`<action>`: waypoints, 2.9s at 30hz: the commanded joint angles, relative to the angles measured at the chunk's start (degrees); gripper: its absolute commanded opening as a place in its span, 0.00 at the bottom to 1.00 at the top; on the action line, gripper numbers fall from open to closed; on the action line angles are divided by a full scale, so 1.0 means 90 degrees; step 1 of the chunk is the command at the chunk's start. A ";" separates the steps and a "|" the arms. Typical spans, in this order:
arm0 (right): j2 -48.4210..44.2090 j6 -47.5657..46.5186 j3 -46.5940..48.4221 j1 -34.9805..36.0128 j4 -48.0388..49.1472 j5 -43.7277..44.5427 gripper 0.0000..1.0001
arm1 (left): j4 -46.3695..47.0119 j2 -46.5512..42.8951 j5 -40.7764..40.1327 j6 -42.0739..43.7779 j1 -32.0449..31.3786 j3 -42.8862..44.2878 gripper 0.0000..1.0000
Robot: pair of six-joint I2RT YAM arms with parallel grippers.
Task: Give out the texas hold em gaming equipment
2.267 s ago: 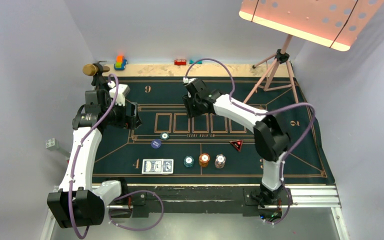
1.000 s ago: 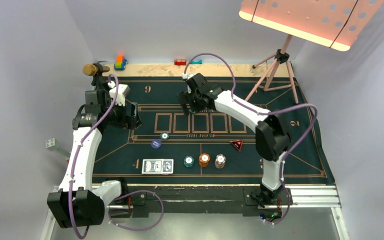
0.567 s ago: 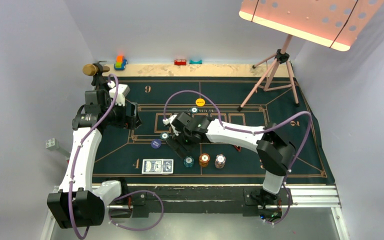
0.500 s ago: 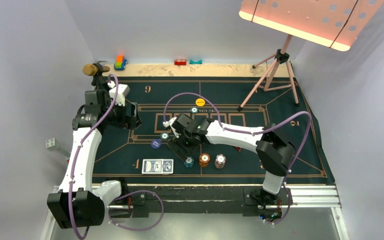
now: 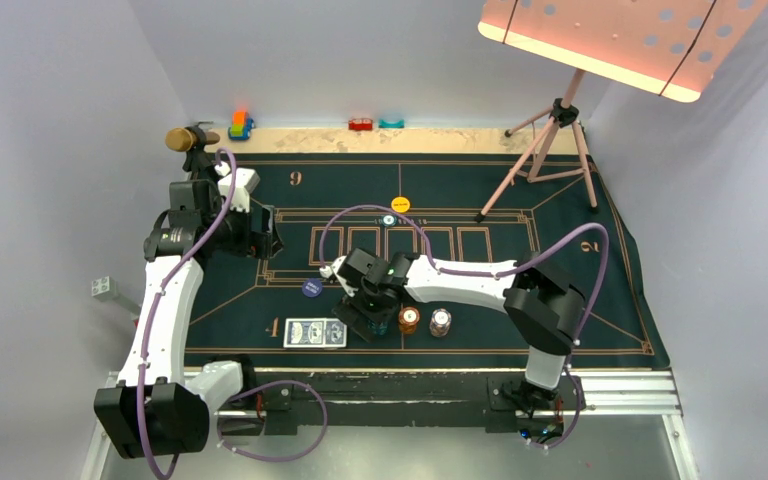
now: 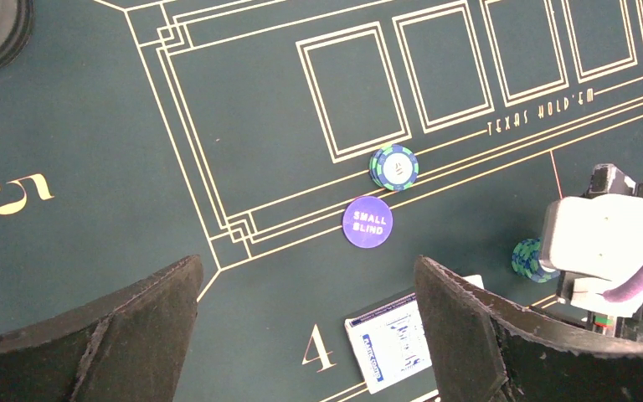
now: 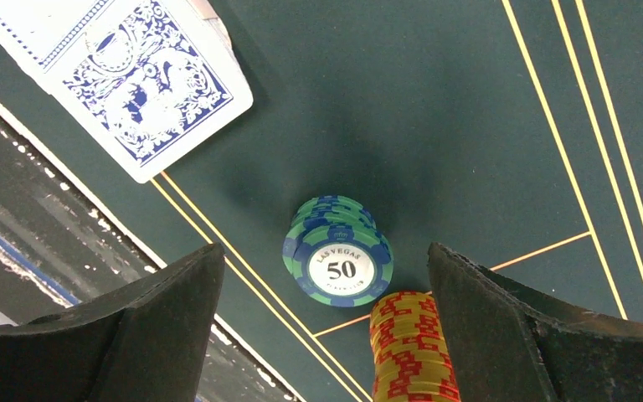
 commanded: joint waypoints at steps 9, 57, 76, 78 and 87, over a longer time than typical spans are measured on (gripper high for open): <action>0.0261 -0.0125 0.0009 0.0024 0.0138 0.0059 0.78 | 0.0136 -0.0115 0.0066 -0.0005 0.0035 0.0042 1.00; -0.2626 0.2612 -0.1583 -0.4507 -0.0393 0.1227 0.11 | 0.0135 -0.0151 0.0134 0.0016 0.0038 0.0035 1.00; -0.2223 0.3435 -0.2516 -0.5710 -0.0330 0.1748 0.10 | 0.0127 -0.0141 0.0164 0.0051 0.0036 0.0035 1.00; -0.2157 0.3470 -0.2542 -0.5715 -0.0297 0.1808 0.12 | 0.0124 -0.0141 0.0164 0.0045 0.0035 0.0034 1.00; -0.2164 0.3546 -0.2729 -0.5718 -0.0134 0.1821 0.57 | 0.0130 -0.0136 0.0164 0.0048 0.0040 0.0038 1.00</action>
